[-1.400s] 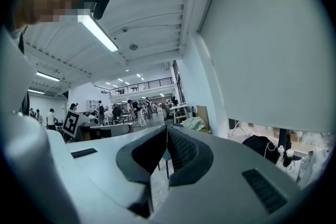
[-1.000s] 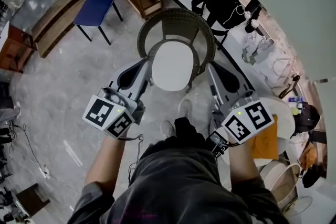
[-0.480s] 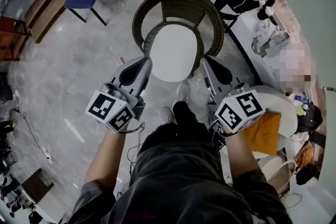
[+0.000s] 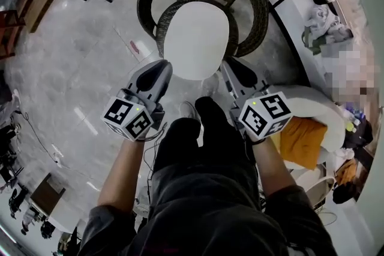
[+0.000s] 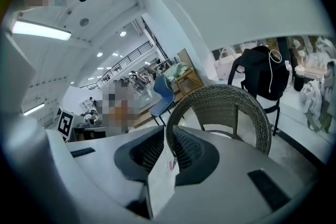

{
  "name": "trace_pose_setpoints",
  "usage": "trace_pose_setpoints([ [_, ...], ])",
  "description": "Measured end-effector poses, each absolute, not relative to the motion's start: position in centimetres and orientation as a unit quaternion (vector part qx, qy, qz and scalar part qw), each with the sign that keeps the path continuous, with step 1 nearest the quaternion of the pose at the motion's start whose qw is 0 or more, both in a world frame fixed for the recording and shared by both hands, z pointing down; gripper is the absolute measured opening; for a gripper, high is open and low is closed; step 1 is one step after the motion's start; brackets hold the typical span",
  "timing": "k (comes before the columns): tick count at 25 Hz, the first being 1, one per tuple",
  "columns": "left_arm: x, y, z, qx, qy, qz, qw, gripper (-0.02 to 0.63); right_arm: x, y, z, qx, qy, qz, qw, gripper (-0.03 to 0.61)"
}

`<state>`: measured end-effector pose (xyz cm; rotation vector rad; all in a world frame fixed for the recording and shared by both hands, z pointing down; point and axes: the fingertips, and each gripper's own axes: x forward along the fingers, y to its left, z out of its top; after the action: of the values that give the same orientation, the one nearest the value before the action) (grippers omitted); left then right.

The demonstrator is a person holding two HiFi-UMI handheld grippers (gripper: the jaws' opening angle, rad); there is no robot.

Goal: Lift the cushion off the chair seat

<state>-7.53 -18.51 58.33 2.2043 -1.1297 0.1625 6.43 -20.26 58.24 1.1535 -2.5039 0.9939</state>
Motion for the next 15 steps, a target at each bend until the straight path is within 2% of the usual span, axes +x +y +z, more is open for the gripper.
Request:
trace_pose_setpoints([
  [11,-9.1,-16.0,73.8,0.798,-0.426,0.108,0.412,0.11,6.8,-16.6,74.1,0.388,-0.799,0.425,0.174,0.021],
  [15,-8.8,-14.5,78.5,0.786,-0.422,0.119,0.436,0.13,7.4,-15.3,78.5,0.391,-0.782,0.446,0.193,0.071],
])
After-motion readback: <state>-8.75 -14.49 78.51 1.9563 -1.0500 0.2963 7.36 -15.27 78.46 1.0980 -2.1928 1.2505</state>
